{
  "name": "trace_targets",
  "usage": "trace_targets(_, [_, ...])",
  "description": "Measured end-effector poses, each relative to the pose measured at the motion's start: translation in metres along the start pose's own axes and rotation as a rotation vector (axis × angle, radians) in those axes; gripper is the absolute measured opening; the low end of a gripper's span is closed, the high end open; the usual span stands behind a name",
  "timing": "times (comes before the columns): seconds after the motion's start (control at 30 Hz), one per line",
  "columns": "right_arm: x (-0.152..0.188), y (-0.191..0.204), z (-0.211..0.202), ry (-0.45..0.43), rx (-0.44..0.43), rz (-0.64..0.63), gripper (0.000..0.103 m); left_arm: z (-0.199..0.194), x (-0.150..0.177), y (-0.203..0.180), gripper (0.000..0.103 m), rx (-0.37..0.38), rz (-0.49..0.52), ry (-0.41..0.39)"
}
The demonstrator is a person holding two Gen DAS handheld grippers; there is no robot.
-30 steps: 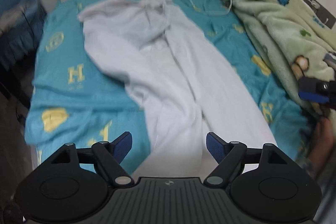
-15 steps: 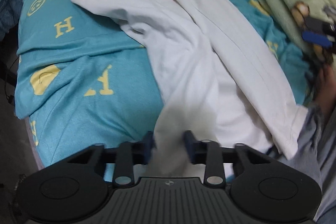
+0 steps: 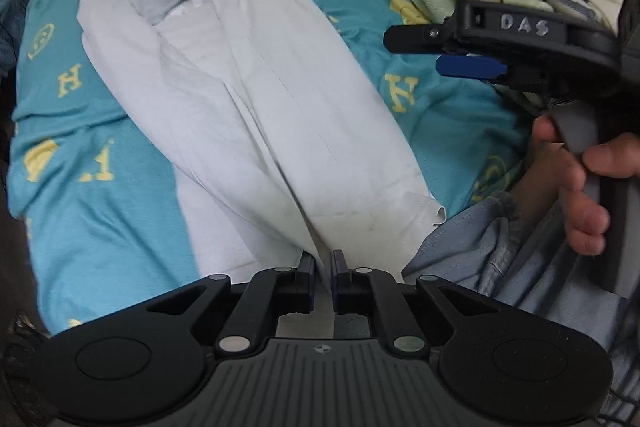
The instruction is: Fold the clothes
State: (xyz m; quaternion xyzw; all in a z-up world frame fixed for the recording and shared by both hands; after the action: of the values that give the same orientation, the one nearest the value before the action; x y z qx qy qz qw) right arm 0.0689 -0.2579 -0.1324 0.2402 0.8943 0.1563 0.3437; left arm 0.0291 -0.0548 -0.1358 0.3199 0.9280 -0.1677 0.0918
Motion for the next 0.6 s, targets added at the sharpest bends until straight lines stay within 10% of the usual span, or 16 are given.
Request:
trace_targets(0.27, [0.013, -0.01, 0.016, 0.126, -0.003, 0.025, 0.074, -0.009, 0.008, 0.046, 0.065, 0.187, -0.212, -0.194])
trace_targets(0.4, [0.025, -0.005, 0.024, 0.195, -0.025, 0.021, 0.075, -0.016, 0.008, 0.093, 0.074, 0.118, -0.369, -0.311])
trace_targets(0.6, [0.044, -0.009, 0.031, 0.289, -0.016, 0.063, 0.075, 0.005, 0.006, 0.14, 0.074, 0.092, -0.551, -0.267])
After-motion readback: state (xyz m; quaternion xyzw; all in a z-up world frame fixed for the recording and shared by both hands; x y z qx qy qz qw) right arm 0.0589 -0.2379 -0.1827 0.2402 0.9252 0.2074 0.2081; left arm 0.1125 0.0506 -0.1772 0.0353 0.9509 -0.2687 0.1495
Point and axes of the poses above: each gripper's, at about its wrist camera, not at the fingertips, and z roughly the way its jaws point, y to its left, x to its underside, the point moved 7 cm from there along z, roughly the way its jaws point, and after that the axes turned 9 degrees about x, right-handed, at the moved point
